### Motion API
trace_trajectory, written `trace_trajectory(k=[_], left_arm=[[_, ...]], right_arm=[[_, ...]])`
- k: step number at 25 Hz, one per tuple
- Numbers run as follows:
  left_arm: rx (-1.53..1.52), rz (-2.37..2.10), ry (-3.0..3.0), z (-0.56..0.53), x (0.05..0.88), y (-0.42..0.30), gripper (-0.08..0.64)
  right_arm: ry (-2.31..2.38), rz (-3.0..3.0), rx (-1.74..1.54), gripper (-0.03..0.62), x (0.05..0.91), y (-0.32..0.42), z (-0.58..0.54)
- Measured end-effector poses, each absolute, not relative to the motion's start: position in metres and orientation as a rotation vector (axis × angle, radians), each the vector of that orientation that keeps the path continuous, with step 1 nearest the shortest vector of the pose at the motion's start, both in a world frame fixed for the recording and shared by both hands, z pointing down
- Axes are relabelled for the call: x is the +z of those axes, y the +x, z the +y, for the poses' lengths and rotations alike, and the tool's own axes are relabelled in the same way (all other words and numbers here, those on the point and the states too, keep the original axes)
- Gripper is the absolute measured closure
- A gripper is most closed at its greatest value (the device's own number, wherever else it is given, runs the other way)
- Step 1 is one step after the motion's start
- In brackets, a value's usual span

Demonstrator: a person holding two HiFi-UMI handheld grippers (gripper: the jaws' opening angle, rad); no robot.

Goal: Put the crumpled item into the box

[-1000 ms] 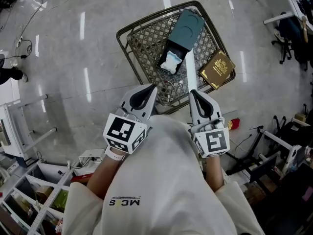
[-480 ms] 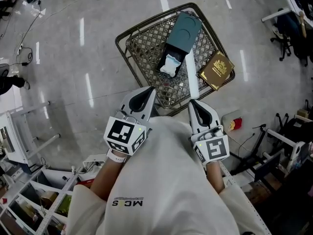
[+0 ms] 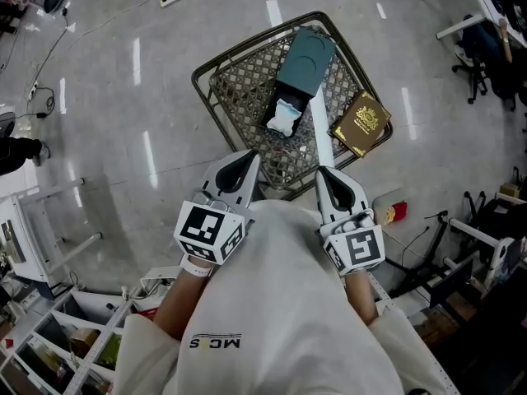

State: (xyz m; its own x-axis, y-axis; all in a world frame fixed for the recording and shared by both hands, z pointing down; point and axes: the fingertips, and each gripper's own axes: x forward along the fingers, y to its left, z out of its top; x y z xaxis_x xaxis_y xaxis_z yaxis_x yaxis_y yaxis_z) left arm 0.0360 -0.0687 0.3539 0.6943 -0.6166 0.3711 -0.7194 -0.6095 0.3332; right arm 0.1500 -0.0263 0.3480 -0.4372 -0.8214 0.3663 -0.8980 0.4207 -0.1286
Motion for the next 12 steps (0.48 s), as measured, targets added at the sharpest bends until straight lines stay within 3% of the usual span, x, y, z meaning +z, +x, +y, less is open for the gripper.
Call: trace_trajectory(k=[12], left_arm=[[0.317,-1.030,2.449,-0.0616,0.3522,0.0419,0.545]], right_arm=[[1.552,-2.435,0.475,0.575,0.3464,0.1605,-0.0247]])
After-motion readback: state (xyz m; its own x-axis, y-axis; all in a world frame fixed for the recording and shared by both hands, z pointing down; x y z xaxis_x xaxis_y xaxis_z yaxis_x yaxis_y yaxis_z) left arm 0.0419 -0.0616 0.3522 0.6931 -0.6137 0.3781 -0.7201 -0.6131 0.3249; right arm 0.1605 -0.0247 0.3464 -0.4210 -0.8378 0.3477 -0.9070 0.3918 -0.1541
